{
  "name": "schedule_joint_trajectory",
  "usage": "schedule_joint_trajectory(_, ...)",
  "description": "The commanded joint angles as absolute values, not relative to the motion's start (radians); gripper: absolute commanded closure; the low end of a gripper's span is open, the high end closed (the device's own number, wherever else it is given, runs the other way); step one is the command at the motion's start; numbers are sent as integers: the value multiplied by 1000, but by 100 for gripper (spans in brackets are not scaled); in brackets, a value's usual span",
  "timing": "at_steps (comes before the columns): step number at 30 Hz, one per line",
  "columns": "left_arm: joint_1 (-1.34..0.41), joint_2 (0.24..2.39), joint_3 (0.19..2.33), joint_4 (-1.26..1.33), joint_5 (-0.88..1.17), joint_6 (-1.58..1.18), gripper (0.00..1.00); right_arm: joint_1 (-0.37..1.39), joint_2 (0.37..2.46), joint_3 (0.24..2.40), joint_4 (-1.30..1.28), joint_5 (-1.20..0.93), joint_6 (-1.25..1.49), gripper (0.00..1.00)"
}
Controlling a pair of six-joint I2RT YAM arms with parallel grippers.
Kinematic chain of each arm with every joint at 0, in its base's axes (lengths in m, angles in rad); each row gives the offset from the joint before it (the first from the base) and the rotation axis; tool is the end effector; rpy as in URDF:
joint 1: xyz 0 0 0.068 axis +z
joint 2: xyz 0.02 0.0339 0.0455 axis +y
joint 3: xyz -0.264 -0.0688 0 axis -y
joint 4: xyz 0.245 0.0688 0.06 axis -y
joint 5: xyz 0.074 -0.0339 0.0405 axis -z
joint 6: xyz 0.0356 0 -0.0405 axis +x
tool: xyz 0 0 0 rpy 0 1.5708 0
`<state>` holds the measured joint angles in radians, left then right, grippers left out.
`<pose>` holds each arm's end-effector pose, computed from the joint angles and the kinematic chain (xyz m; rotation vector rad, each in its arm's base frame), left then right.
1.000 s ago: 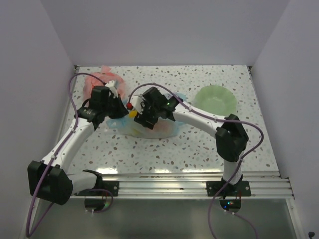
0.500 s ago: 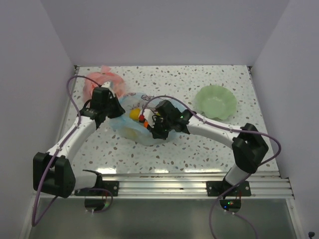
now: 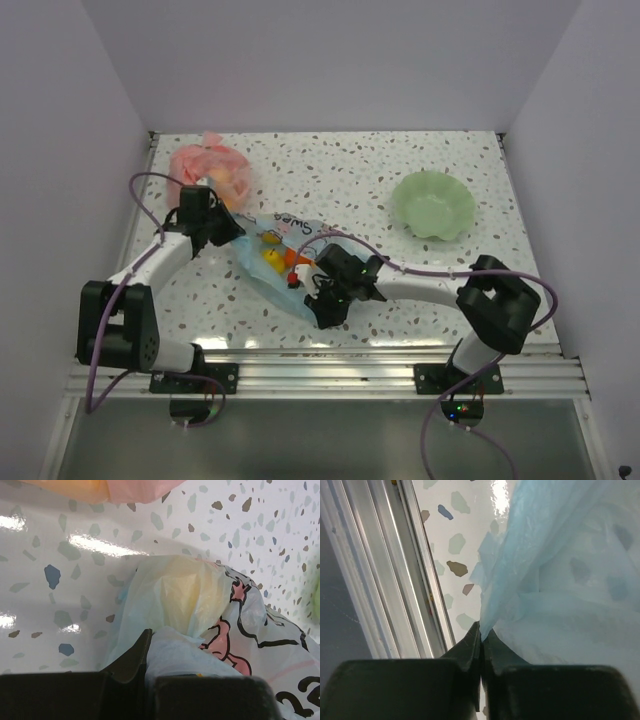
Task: Untie the knot of the plastic bag and take out the fruit
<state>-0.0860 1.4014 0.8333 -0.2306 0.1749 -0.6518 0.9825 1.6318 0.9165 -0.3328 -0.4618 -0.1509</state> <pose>0.2888 -0.0311 0.2143 -0.5939 2.3525 -0.5537 0.1606 0.2694 0.1699 -1.6020 2.1995 0.8774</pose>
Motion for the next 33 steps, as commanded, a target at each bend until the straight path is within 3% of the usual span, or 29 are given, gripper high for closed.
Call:
schedule_joint_trajectory(1,-67,1396,816,-138,225,-652,100,989,1611,923,-333,-463,-81,83)
schedule_joint_trajectory(4,-67,1362,815,-181,235,-591,100,989,1545,1001,-368,-445,-68,57)
schedule_joint_trajectory(5,-67,1349,815,-193,233,-575,99,989,1510,1028,-379,-436,-64,42)
schedule_joint_trajectory(7,-67,1304,813,-227,227,-530,99,989,1485,1118,-414,-396,-55,34)
schedule_joint_trajectory(13,-67,1210,802,-310,212,-450,99,989,1457,1311,-463,-189,-26,31)
schedule_joint_trajectory(17,-69,1187,793,-339,230,-426,98,989,1466,1328,-440,-8,-8,32)
schedule_joint_trajectory(21,-69,1161,778,-334,267,-436,98,989,1477,1299,-455,126,73,26)
schedule_joint_trajectory(27,-69,1126,733,-296,328,-468,98,973,1503,1194,-495,415,202,29)
schedule_joint_trajectory(30,-69,1103,686,-256,360,-482,98,927,1508,1125,-506,521,283,50)
schedule_joint_trajectory(33,-69,1098,650,-245,382,-483,98,844,1485,1037,-474,551,353,80)
